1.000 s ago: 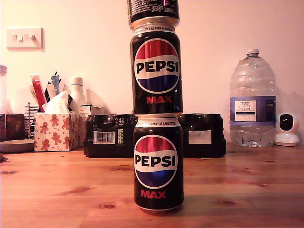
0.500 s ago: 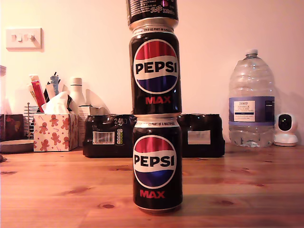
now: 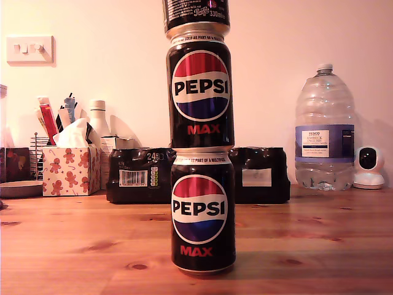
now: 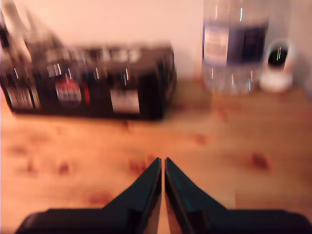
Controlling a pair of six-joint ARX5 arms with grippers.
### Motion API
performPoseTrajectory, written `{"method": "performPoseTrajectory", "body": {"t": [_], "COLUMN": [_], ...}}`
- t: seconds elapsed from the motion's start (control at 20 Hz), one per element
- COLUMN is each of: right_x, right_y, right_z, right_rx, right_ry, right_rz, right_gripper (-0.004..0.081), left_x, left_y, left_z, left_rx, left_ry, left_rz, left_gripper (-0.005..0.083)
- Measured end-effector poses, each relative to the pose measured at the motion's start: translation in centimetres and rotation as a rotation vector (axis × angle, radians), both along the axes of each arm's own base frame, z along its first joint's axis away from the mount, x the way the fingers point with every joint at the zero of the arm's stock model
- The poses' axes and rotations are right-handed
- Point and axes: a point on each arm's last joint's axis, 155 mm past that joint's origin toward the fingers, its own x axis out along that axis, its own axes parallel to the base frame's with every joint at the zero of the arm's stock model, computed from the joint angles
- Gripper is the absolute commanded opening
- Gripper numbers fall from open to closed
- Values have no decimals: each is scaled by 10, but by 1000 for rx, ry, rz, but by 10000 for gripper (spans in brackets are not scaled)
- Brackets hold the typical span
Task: Stack up the Pepsi cans on top of each other
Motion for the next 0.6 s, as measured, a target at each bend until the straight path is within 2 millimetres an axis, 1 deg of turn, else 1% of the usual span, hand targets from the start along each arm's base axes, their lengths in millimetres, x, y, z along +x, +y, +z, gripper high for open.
{"method": "performPoseTrajectory", "body": {"t": [0.05,0.15,0.35,0.4,0.6], "right_x": [-1,-5,-12,-13,-21], "right_y": [0,-1,-1,-2,-2], "right_z": [-6,-19,-39,-43,-60], "right_rx": [-3,-9,-19,-21,-30], "right_ry": [26,77,162,179,250], "right_rz": [0,0,0,0,0], "right_gripper": [-12,-12,-12,-12,-12], "left_x": [3,11,22,24,33], "left_y": [2,9,21,24,34], "left_z": [-7,-13,-5,-6,-31], "left_rx": [-8,-32,-79,-89,-70], "left_ry": [9,13,-17,-17,28], "left_rz": [13,55,112,124,169], "left_gripper": [-21,-21,-21,-21,-21]}}
